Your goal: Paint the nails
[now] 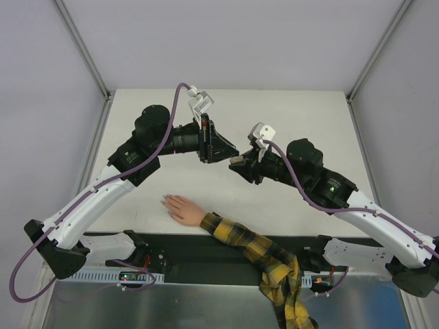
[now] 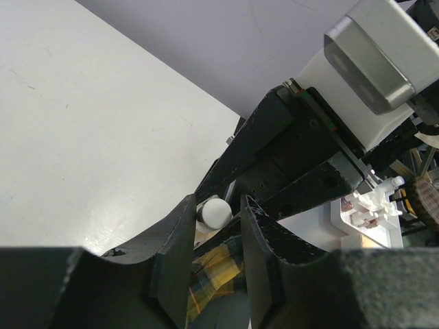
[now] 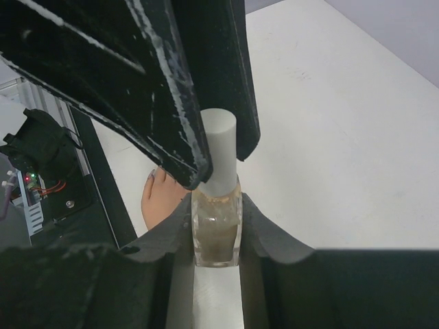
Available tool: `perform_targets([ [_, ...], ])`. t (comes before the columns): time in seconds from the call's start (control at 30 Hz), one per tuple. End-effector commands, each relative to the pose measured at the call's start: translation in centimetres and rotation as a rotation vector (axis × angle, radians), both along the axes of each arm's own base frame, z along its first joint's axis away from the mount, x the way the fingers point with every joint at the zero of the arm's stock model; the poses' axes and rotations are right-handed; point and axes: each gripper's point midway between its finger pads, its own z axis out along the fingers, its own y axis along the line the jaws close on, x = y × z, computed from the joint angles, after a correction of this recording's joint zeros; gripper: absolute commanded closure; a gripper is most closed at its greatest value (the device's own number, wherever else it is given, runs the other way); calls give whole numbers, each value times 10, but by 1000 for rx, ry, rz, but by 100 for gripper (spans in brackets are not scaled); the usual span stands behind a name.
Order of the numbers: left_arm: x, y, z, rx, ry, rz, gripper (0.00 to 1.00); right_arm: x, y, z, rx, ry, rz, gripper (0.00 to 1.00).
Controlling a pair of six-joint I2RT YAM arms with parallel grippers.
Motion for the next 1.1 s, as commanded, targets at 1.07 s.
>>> perform_targets([
  [1.07, 11, 14, 26, -14, -66, 106, 100, -2, 3, 26, 55, -51, 26, 100],
])
